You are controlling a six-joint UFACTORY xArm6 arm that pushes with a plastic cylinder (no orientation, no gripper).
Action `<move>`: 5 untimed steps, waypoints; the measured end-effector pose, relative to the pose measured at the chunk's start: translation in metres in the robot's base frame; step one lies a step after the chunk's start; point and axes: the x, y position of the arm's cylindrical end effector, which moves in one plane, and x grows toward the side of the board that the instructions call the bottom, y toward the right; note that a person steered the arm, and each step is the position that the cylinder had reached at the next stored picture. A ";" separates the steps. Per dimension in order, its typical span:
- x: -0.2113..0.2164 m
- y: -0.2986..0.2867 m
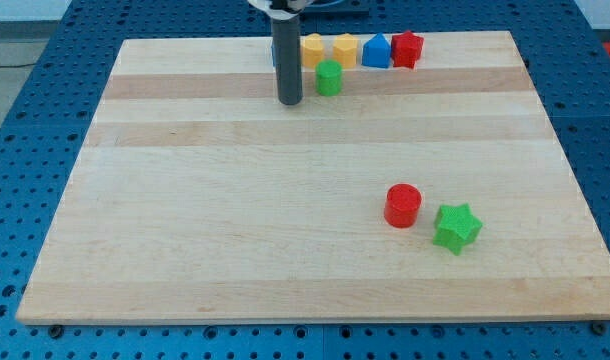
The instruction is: Push the green circle to the bottom of the yellow heart
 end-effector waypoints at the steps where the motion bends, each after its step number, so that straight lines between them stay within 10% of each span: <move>1: -0.010 0.003; 5: -0.028 0.039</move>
